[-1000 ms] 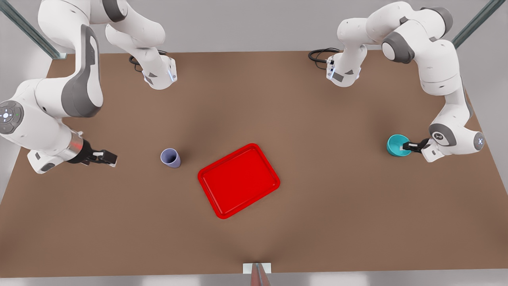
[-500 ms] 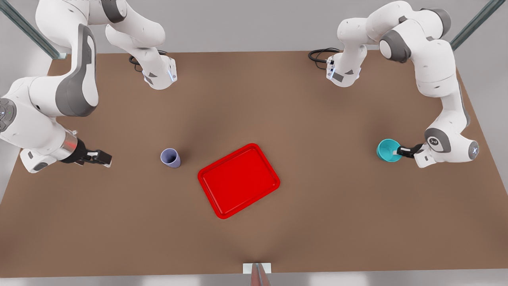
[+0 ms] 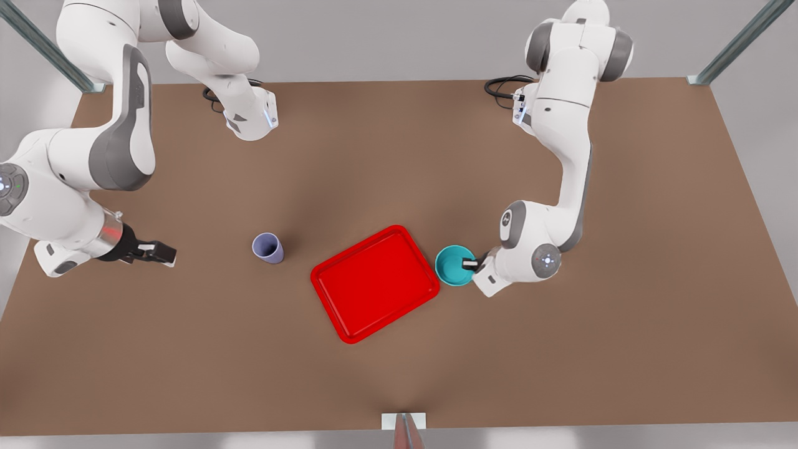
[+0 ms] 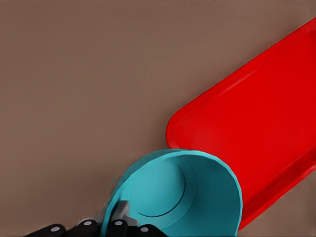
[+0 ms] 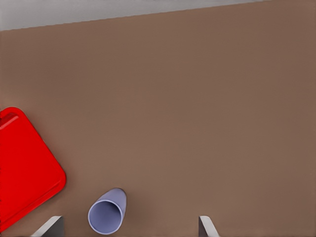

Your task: Place the bowl on the tray with the left arm and the cup on the tray with the right arm

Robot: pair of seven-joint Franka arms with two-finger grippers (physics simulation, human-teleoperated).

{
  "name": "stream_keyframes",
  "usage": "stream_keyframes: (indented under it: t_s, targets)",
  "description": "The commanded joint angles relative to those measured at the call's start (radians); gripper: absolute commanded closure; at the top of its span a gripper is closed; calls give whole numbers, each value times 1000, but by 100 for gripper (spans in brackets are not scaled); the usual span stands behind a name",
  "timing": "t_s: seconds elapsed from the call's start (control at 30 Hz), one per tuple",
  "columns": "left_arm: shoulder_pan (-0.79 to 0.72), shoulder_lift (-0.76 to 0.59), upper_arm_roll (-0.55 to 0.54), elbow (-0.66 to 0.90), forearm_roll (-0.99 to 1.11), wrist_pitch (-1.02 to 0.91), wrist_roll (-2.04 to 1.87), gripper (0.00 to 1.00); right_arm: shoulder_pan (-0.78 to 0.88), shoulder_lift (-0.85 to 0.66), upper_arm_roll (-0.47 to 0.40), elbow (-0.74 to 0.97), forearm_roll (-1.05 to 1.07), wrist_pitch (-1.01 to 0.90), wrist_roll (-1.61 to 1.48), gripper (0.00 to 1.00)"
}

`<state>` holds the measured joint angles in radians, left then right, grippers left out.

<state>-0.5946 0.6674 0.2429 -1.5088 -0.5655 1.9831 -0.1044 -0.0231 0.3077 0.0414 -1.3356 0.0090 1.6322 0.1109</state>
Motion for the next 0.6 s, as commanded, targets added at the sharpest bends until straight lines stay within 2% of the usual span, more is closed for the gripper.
stream_keyframes:
  t_s: [0.0, 0.13, 0.23, 0.47, 0.5, 0.53, 0.57]
  targets:
    - [-1, 11, -5, 18, -145, 0, -18, 79, 0, 5, 0, 1, -1, 0, 0, 0]
    - [-4, 52, -106, 62, -143, 92, -173, 79, -1, 27, 2, -51, 3, 63, -43, 0]
    - [-51, 87, -126, 65, -163, 207, -259, 79, 5, 1, 3, -209, 17, 184, -114, 0]
    - [-82, 190, -140, 110, -168, 266, -302, 79, 2, -53, 26, -321, 80, 170, -129, 0]
    - [-80, 192, -140, 111, -168, 264, -291, 43, 0, -62, 31, -344, 80, 175, -132, 0]
    - [-80, 189, -140, 111, -169, 264, -301, 0, -1, -84, 46, -387, 80, 205, -131, 0]
    - [-80, 184, -140, 111, -168, 264, -293, 0, 5, -84, 48, -392, 80, 212, -125, 0]
